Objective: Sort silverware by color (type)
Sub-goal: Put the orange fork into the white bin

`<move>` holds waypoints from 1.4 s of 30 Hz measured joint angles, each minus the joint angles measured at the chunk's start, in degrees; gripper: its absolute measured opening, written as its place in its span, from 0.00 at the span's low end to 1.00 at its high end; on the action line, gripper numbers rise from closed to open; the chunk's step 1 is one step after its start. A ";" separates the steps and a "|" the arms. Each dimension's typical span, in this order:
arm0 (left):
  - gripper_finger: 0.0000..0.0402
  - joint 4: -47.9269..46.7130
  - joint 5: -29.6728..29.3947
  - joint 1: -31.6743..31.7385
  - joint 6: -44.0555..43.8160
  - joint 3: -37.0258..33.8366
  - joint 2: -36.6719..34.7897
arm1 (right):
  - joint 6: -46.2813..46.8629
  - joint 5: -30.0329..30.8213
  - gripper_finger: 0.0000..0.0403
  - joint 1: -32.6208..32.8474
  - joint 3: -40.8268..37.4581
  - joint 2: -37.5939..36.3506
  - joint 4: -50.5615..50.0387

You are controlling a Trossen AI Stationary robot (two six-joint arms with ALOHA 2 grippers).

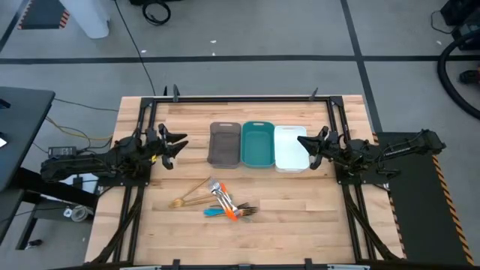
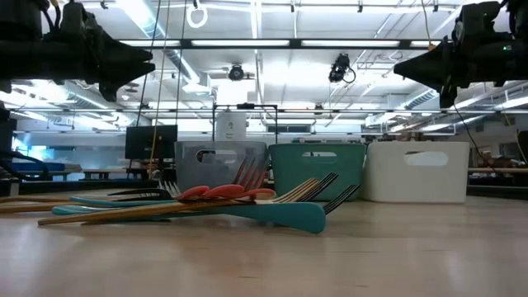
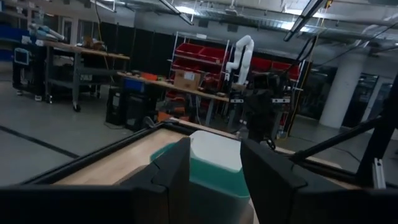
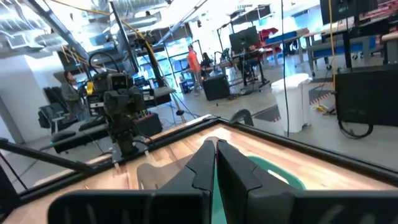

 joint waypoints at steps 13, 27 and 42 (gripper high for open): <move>0.37 7.16 -0.04 0.00 3.01 0.00 -0.01 | 5.08 -0.02 0.06 0.00 0.00 0.00 0.03; 0.37 5.50 0.09 0.00 7.53 2.42 8.80 | 6.68 -1.91 0.06 -0.30 0.02 1.80 0.63; 0.37 2.36 0.09 -4.77 6.59 8.68 22.00 | 1.91 -4.79 0.02 -2.29 11.14 19.45 0.37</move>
